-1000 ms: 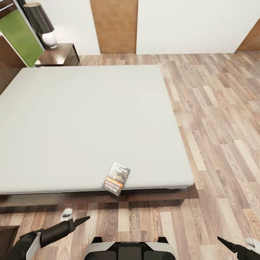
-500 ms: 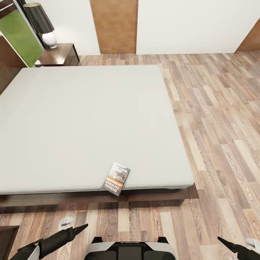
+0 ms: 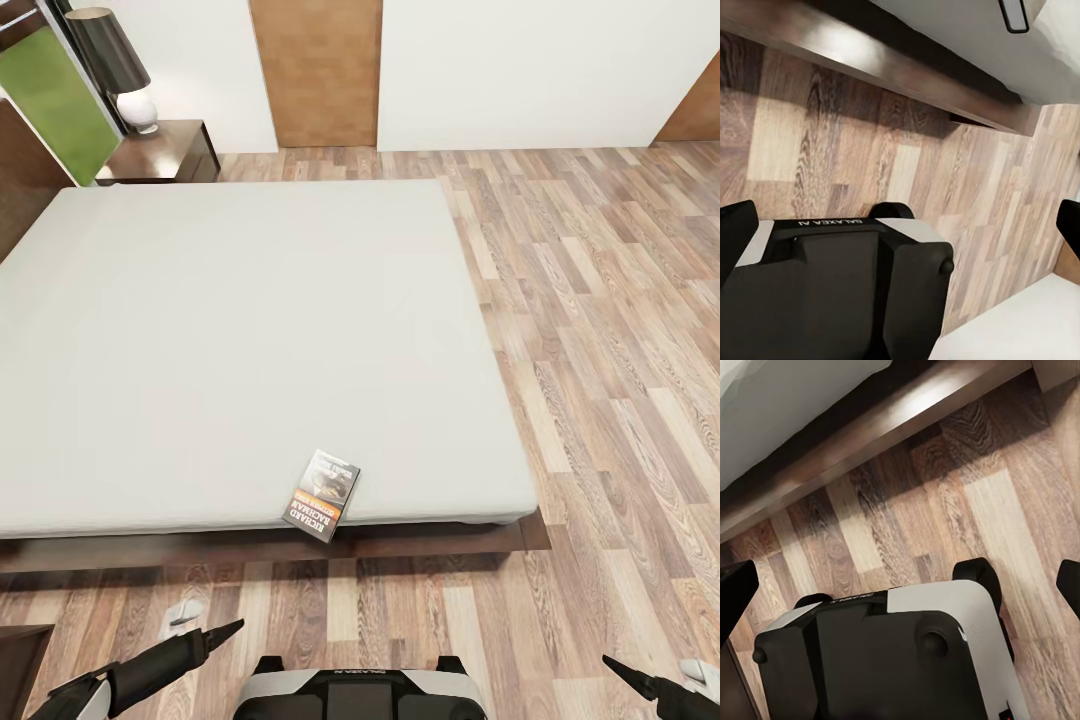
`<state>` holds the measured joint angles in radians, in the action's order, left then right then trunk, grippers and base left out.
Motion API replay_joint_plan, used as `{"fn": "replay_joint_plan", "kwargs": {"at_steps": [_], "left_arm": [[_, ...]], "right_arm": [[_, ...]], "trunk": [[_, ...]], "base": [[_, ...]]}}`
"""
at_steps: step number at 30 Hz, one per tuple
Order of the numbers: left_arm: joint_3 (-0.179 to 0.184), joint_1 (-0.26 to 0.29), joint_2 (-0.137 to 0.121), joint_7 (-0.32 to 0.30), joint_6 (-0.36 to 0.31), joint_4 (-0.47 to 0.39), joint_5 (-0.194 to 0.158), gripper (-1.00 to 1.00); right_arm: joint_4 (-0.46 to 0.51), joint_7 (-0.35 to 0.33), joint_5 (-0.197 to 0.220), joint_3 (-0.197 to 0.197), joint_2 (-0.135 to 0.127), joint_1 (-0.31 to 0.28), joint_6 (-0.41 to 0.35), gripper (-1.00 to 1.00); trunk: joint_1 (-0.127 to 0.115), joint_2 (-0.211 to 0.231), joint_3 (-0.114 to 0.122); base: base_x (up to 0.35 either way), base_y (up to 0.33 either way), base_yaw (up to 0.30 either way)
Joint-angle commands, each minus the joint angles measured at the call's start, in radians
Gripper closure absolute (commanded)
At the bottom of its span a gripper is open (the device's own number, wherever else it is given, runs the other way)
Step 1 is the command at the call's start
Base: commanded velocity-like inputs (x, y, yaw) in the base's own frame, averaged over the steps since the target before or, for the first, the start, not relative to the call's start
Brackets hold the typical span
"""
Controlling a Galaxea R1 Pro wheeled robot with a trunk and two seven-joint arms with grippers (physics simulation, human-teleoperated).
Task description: In the bedroom, move the book from the bed onto either nightstand, and place the two sandals side by side next to the bed.
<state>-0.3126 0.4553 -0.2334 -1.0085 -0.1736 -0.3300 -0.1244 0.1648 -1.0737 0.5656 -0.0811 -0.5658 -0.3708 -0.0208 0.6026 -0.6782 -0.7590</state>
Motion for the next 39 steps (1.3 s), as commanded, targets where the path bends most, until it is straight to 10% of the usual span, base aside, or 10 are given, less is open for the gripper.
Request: {"fn": "replay_joint_plan", "kwargs": {"at_steps": [1, 39], "left_arm": [[-0.002, 0.000, 0.000, -0.004, -0.010, 0.000, -0.004, -1.00], [-0.002, 0.000, 0.002, -0.004, -0.013, 0.014, -0.004, -1.00]], "right_arm": [[-0.001, -0.004, -0.006, -0.008, 0.000, 0.000, -0.002, -1.00], [-0.001, -0.003, -0.006, -0.008, 0.001, 0.000, -0.002, -1.00]], "trunk": [[0.000, -0.001, -0.001], [0.000, -0.001, -0.001]], "base": [[0.000, 0.000, 0.000], [-0.055, 0.000, 0.024]]}}
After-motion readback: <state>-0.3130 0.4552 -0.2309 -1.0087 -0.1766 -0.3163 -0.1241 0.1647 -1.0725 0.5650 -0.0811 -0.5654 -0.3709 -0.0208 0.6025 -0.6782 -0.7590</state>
